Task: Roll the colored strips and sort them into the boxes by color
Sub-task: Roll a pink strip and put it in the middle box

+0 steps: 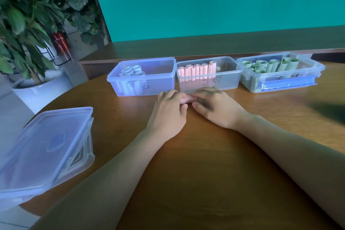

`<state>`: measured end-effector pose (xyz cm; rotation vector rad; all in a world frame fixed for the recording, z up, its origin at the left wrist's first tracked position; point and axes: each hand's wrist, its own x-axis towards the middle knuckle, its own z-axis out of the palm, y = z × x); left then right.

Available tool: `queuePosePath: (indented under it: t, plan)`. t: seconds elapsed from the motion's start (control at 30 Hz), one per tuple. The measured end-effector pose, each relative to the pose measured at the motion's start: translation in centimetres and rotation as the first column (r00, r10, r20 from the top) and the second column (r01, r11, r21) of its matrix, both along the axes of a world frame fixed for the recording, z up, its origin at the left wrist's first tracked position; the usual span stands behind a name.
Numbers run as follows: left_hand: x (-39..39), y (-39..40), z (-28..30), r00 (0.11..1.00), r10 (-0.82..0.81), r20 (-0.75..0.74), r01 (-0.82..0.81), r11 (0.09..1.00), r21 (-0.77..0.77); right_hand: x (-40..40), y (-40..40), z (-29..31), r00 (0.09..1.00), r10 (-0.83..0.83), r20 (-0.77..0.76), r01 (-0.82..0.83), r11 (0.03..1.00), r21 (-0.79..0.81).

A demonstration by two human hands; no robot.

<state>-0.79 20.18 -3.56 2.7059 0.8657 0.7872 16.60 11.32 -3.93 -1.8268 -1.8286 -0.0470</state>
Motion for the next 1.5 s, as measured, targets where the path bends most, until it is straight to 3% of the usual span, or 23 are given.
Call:
queuePosePath:
  t: [0.13, 0.3, 0.67, 0.83, 0.97, 1.07, 1.2, 1.4, 1.5]
  plan:
    - [0.5, 0.9, 0.0, 0.999, 0.021, -0.048, -0.021, 1.000, 0.000, -0.1, 0.3, 0.1, 1.000, 0.029, 0.009, -0.030, 0.994, 0.104]
    - [1.0, 1.7, 0.2, 0.998, 0.057, -0.029, -0.057, 0.998, -0.022, 0.3, 1.1, -0.1, 1.000, -0.004, 0.002, 0.004, 0.999, 0.038]
    - [2.4, 3.7, 0.1, 0.986, 0.078, 0.150, -0.031, 0.956, -0.292, 0.6, 1.8, -0.4, 0.997, -0.067, 0.036, 0.067, 0.998, -0.012]
    - [2.6, 3.9, 0.1, 0.988, 0.075, 0.137, -0.033, 0.957, -0.288, 0.6, 1.6, -0.6, 0.996, -0.084, 0.021, 0.083, 0.996, 0.040]
    - [2.2, 3.3, 0.4, 0.987, 0.065, 0.145, -0.026, 0.966, -0.259, 0.7, 1.3, -0.4, 0.996, -0.078, -0.034, 0.082, 0.989, 0.126]
    - [1.6, 2.8, 0.7, 0.987, 0.013, 0.157, 0.038, 0.948, -0.317, 0.6, 0.9, -0.1, 0.991, -0.057, -0.119, 0.078, 0.979, 0.187]
    - [0.8, 2.2, 0.9, 0.990, -0.023, 0.140, 0.065, 0.951, -0.302, 0.4, -0.1, 0.3, 0.955, -0.035, -0.293, 0.088, 0.982, 0.169]
    - [0.6, 0.7, 1.1, 0.979, -0.089, 0.183, 0.148, 0.929, -0.339, 0.6, -2.1, 0.5, 0.907, -0.052, -0.417, 0.090, 0.993, 0.073]
    - [1.0, 0.4, 1.2, 0.972, -0.125, 0.200, 0.193, 0.907, -0.373, 0.6, -3.3, 1.1, 0.824, -0.015, -0.566, 0.088, 0.991, 0.103]
